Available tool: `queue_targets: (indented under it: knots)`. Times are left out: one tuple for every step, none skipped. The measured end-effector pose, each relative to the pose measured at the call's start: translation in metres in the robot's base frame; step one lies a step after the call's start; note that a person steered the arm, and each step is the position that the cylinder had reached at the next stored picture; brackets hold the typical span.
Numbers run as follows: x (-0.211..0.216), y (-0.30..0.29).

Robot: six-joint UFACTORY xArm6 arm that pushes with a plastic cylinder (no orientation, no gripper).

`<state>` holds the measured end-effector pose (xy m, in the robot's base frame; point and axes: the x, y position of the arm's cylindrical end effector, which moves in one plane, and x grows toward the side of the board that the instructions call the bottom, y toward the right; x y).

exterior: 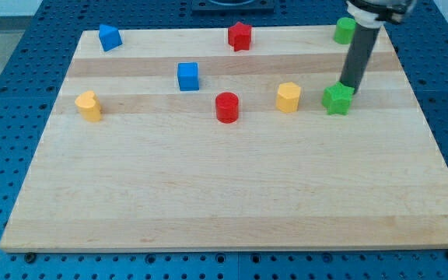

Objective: Place the green star to the center right of the board

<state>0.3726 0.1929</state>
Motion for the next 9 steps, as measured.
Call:
queue_targets:
  knots:
    - [0.011, 0.003]
    - [-0.006, -0.01]
    - [-0.026, -0.029]
    - [-0.013, -0.054]
    - [0.008, -0.069]
    - [0.016, -0.068]
    - [0.023, -0.056]
    - [0.032, -0.035]
    - [0.039, -0.02]
